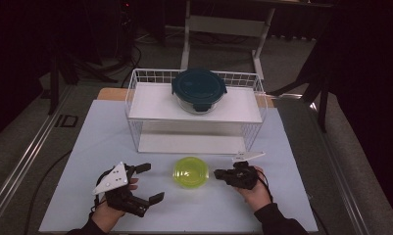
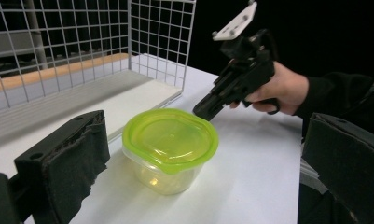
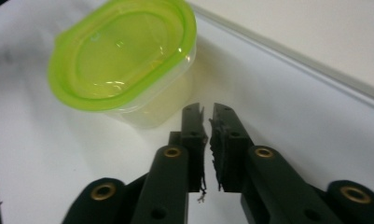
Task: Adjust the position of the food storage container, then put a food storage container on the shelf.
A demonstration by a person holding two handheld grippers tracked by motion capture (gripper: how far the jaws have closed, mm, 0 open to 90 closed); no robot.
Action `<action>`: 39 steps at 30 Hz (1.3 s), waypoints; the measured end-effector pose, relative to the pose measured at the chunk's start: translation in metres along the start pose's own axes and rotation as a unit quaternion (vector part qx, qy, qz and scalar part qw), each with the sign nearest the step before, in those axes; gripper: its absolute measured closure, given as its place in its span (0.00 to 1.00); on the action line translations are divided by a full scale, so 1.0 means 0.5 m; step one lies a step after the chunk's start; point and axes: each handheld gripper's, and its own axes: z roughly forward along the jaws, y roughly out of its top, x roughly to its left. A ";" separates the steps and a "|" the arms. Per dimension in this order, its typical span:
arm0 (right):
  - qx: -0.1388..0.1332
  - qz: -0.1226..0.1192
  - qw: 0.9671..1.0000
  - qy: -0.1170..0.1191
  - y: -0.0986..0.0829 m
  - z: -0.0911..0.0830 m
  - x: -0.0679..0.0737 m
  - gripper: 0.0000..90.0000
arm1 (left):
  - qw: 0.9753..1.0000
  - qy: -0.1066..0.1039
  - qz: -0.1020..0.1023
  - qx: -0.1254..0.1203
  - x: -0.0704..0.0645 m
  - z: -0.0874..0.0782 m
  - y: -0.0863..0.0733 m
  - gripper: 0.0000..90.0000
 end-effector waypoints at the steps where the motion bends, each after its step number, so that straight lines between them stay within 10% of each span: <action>1: -0.004 -0.002 1.000 -0.001 0.000 -0.008 0.003 0.88 | 1.000 0.001 -0.001 0.002 0.000 0.000 0.000 0.00; 12: -0.061 -0.009 0.998 -0.018 0.004 -0.073 0.040 0.57 | 0.999 -0.011 -0.017 0.029 0.006 0.015 0.016 0.00; 17: -0.092 0.003 0.996 -0.008 0.011 -0.094 0.060 0.22 | 0.997 -0.047 -0.044 0.036 0.022 0.034 0.043 0.03; 27: -0.117 0.008 0.993 0.001 0.028 -0.097 0.063 0.16 | 0.991 -0.054 -0.097 0.077 0.056 0.064 0.050 0.03; 33: -0.099 0.029 0.995 -0.006 0.040 -0.078 0.064 0.16 | 0.969 -0.051 -0.220 0.102 0.103 0.099 0.023 0.05; 34: -0.099 0.029 0.995 -0.006 0.040 -0.078 0.064 0.16 | 0.969 -0.051 -0.220 0.102 0.103 0.099 0.023 0.05; 39: -0.084 0.059 0.995 -0.013 0.050 -0.052 0.067 0.15 | 0.950 -0.014 -0.276 0.143 0.117 0.125 0.009 0.17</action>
